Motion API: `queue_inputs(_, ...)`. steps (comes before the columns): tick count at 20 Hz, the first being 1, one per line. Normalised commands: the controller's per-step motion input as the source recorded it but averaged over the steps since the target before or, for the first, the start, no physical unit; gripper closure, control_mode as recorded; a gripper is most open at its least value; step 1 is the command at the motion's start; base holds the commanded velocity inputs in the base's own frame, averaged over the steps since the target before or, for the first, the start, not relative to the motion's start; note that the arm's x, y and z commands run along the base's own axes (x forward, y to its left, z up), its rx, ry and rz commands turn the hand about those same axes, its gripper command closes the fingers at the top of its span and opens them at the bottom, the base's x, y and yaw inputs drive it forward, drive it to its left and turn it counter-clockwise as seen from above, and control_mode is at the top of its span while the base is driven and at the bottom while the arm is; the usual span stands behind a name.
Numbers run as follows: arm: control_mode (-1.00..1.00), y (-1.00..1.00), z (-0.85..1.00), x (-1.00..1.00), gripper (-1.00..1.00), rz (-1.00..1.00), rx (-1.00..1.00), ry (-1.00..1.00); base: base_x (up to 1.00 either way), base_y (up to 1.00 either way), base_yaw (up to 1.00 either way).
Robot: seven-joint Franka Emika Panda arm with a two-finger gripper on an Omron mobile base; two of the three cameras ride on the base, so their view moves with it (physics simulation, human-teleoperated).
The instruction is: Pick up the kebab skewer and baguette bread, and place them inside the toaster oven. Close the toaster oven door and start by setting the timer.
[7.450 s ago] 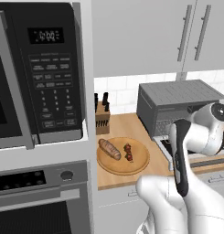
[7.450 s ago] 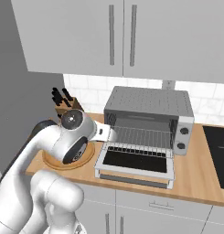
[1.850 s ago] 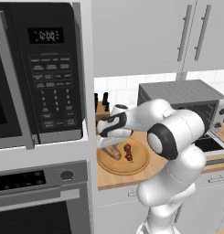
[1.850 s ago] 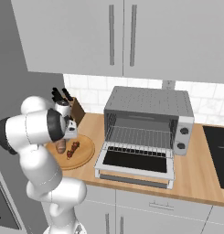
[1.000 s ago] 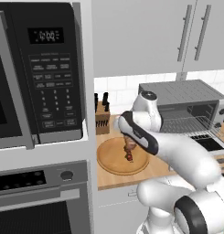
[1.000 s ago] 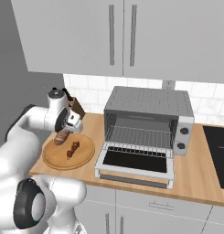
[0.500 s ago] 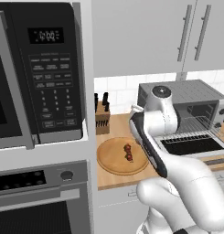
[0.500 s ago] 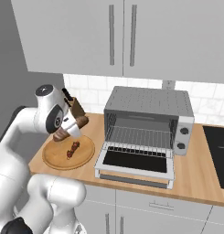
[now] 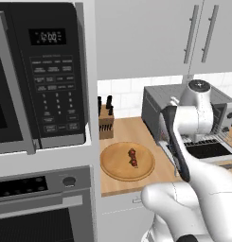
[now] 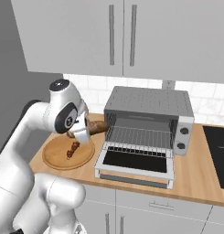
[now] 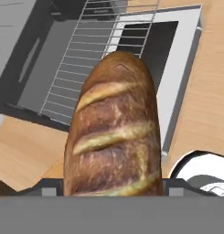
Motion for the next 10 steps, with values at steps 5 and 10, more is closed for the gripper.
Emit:
queue_inputs(5,-1.0,-0.92,-0.07,-0.41,1.0,0.0,0.11,-0.18,0.0,0.0,0.0)
queue_inputs(10,-1.0,-0.51,-0.06,-0.26,1.0,0.0,0.01,-0.21,0.0,0.0,0.0)
